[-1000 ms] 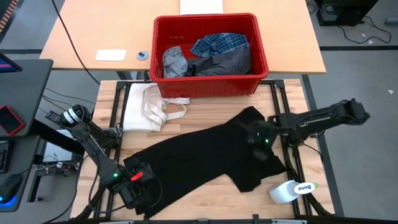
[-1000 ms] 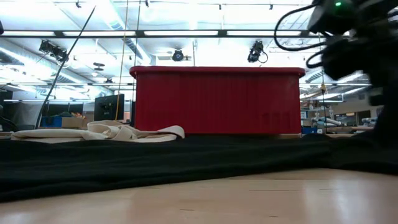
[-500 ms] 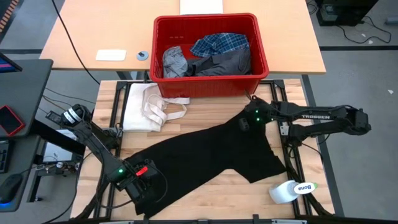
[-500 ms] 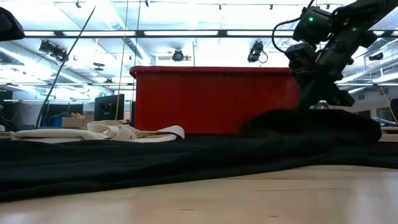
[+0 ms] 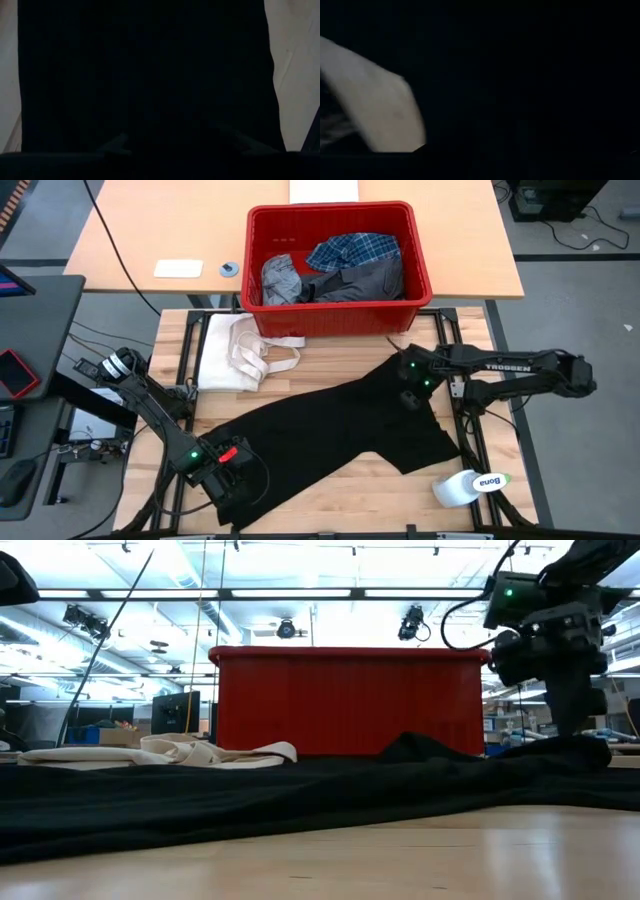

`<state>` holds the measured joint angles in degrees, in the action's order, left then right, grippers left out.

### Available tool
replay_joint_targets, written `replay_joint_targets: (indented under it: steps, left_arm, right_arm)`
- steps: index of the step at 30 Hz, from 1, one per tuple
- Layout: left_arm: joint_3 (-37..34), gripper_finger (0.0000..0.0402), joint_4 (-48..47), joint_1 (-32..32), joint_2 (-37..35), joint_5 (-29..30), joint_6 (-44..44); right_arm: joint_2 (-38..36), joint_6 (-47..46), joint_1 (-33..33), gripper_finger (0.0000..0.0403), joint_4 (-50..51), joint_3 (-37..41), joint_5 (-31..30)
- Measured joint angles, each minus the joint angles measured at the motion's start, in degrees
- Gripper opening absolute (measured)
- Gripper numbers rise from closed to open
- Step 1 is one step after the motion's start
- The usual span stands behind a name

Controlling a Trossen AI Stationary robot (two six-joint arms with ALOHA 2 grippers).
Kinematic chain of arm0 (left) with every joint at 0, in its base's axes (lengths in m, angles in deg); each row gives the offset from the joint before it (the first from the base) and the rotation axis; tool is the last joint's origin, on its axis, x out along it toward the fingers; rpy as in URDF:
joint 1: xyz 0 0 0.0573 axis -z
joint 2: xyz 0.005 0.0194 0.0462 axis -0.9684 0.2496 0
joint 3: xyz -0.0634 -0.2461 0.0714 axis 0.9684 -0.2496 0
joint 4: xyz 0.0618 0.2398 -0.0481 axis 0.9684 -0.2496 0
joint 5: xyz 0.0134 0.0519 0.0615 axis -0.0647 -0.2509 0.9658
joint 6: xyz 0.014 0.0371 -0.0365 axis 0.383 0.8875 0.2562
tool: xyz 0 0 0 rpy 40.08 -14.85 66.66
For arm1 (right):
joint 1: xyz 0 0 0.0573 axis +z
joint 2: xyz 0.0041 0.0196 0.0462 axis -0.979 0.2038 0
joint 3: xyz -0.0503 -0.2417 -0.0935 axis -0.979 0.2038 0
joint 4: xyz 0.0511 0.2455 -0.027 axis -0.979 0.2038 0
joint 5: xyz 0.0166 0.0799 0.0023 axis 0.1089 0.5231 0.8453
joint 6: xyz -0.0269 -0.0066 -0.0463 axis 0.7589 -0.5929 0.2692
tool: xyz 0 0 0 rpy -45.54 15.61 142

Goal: Fold Laundry from Bin
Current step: Fold the black shirt

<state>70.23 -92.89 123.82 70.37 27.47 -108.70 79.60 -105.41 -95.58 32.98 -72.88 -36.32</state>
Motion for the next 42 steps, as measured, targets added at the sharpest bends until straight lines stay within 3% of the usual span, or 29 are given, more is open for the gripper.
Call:
replay_joint_targets:
  steps: [5,10,14,19,23,28,32,42]
  left_arm:
    - [0.0,0.0153,0.3,0.0,0.0,0.0,-0.4]
    - [0.0,0.0153,1.7,-0.2,0.0,0.0,-0.5]
    - [0.0,0.0153,2.4,-0.9,0.0,0.0,-0.5]
    - [0.0,0.0153,2.3,-1.6,0.0,0.0,-0.4]
    - [0.0,0.0153,2.3,-1.9,0.0,0.0,0.1]
    - [0.0,0.0153,2.3,-1.9,0.1,0.0,1.1]
    - [0.0,0.0153,2.3,-1.9,0.1,0.0,1.2]
    - [0.0,0.0153,2.3,-1.9,0.1,0.0,1.2]
  right_arm:
    - [0.0,6.3,5.0,0.0158,-7.2,0.0,-15.3]
    - [2.2,18.8,8.9,0.0159,-20.1,0.0,-19.5]
    - [5.6,25.6,11.3,0.0163,-24.4,0.0,-23.7]
    - [11.6,34.0,13.1,0.0176,-27.7,0.0,-24.9]
    - [16.3,35.7,14.4,0.0198,-33.7,-0.1,-24.4]
    - [21.0,36.5,16.4,0.0217,-38.1,-2.2,-29.4]
    - [24.0,36.3,18.1,0.0212,-40.1,-2.8,-34.2]
    - [30.7,34.8,18.1,0.0178,-42.9,-3.0,-32.0]
